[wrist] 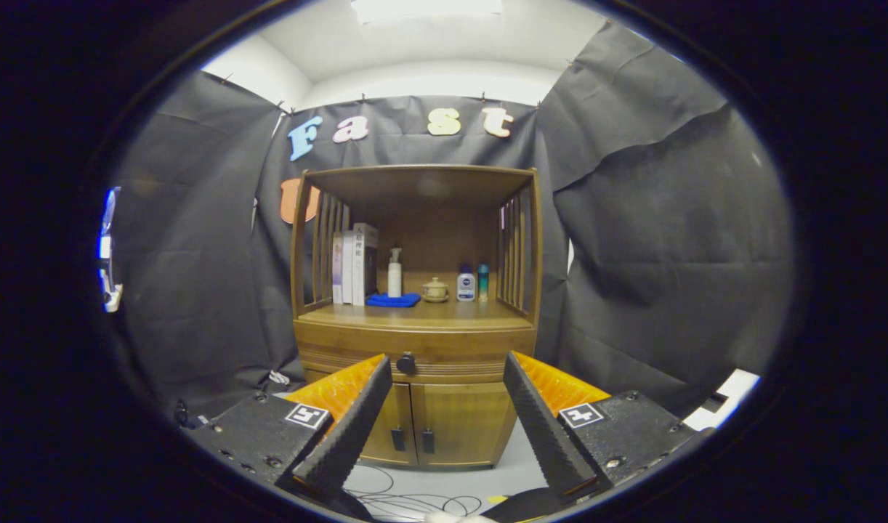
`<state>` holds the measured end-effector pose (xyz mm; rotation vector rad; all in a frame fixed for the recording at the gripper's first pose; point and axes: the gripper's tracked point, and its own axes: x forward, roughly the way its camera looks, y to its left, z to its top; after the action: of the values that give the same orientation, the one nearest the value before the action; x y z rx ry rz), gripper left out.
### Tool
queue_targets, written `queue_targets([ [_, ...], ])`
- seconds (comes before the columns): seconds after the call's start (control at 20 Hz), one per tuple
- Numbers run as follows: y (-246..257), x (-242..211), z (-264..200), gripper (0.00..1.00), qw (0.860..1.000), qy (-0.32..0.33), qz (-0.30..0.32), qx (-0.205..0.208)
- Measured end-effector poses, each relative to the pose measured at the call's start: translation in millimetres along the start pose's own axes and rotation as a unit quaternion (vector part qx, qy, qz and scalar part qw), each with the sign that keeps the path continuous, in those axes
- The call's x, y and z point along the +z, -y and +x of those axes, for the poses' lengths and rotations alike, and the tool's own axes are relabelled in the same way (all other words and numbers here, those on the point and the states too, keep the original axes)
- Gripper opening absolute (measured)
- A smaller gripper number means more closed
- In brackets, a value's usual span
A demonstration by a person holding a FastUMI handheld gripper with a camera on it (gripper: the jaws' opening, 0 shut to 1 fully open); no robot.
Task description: Pull open the drawer, take out the items inside it, and place them on the countertop above the cabinet.
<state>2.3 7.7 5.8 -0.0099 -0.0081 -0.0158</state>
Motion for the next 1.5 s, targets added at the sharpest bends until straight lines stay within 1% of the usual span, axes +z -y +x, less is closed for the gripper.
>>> queue_targets([
  [0.1,-4.6,3.5,7.4,1.0,1.0,0.002,-0.001,0.0],
  [0.3,-15.8,5.6,38.2,1.0,1.0,0.002,-0.006,0.007],
  [0.45,-26.2,3.0,74.3,1.0,1.0,-0.002,-0.013,0.011],
  [0.65,-40.8,-3.8,134.1,1.0,1.0,-0.001,-0.012,0.014],
  [0.85,-49.6,-34.9,195.4,1.0,0.999,-0.016,-0.024,0.013],
  [1.0,-54.7,-66.4,229.5,1.0,0.999,-0.038,-0.026,0.014],
  [1.3,-60.7,-116.9,281.4,1.0,0.997,-0.065,-0.026,0.011],
  [1.5,-65.5,-135.2,305.0,0.95,0.996,-0.082,-0.008,0.017],
])
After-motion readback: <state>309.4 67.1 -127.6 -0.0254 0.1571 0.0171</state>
